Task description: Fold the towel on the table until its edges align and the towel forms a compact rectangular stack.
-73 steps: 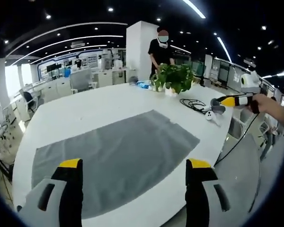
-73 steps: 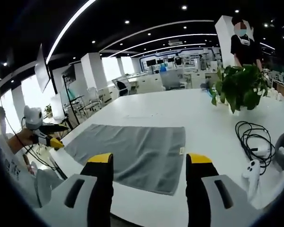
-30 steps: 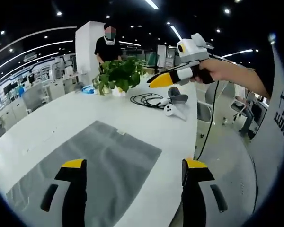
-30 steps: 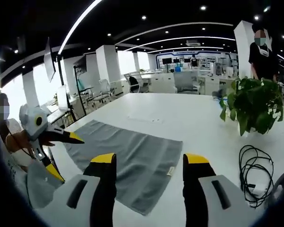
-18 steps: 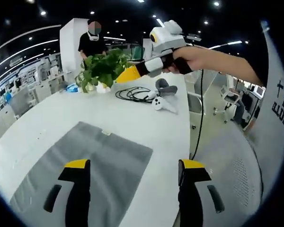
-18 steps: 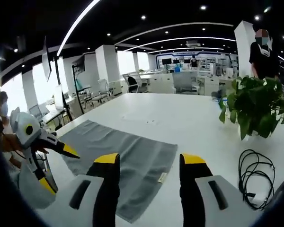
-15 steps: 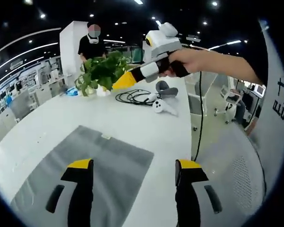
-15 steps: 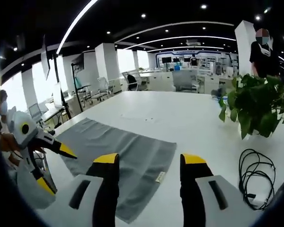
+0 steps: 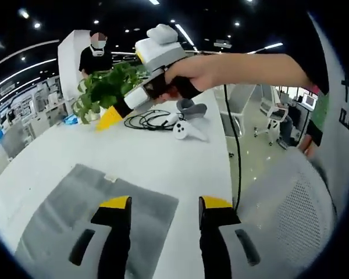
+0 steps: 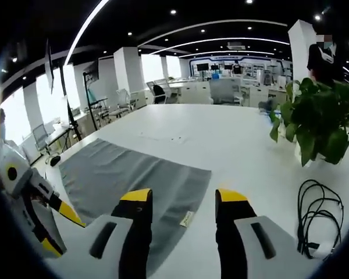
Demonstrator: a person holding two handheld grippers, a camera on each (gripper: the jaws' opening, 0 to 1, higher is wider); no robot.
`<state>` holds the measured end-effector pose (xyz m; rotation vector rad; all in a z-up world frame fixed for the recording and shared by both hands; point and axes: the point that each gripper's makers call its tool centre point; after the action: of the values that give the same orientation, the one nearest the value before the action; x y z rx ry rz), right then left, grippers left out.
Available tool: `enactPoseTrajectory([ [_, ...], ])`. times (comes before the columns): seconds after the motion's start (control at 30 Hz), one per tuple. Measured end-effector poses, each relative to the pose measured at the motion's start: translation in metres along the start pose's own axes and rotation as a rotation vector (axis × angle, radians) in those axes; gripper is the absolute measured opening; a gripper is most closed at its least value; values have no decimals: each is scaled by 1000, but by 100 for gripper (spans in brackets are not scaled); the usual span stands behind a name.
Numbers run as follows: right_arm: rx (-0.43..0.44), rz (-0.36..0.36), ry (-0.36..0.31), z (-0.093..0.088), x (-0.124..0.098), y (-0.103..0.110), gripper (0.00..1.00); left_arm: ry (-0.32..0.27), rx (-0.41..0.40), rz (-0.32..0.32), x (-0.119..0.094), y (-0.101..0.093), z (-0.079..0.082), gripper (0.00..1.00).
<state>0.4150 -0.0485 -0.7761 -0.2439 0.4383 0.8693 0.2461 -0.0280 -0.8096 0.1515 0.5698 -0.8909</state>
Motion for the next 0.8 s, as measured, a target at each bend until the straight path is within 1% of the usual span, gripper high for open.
enactPoseTrajectory([
  [0.03,-2,1,8,-2,3,-2,42,5,0,-8,3,0,0,47],
  [0.1,3,3,16,-5,10,-5,42,34,17,-23,11,-2,-5,47],
  [0.2,18,-7,9,-7,16,-10,40,39,34,-22,25,2,-13,45],
  [0.23,23,-12,2,-8,20,-12,39,36,23,-21,30,4,-16,44],
  [0.3,32,-19,13,-13,28,-14,38,56,-36,-31,40,5,-28,44],
  [0.33,30,-21,15,-14,31,-15,38,55,-27,-33,44,6,-30,43],
  [0.37,30,-23,21,-16,33,-16,38,70,-23,-38,46,3,-31,42],
  [0.4,31,-26,27,-18,38,-17,37,91,-8,-44,49,2,-36,42],
  [0.5,32,-24,42,-23,47,-20,36,133,15,-37,56,2,-44,40],
  [0.57,62,-24,39,-26,52,-23,34,130,19,-38,61,3,-47,37],
  [0.63,93,-36,45,-31,61,-29,33,143,13,-41,66,4,-53,33],
  [0.73,93,-41,65,-38,70,-33,33,153,7,-48,73,3,-57,32],
  [0.8,77,-47,59,-39,76,-34,31,156,13,-60,78,0,-58,31],
])
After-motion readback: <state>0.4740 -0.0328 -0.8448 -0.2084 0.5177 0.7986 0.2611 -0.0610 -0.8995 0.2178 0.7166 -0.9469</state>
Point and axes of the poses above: the point that each gripper's makers call its tool centre point, and the gripper's own axes: x roughly forward along the fingers, y roughly to its left, z roughly out of its top, and after that the axes turned 9 degrees about -x, right-handed
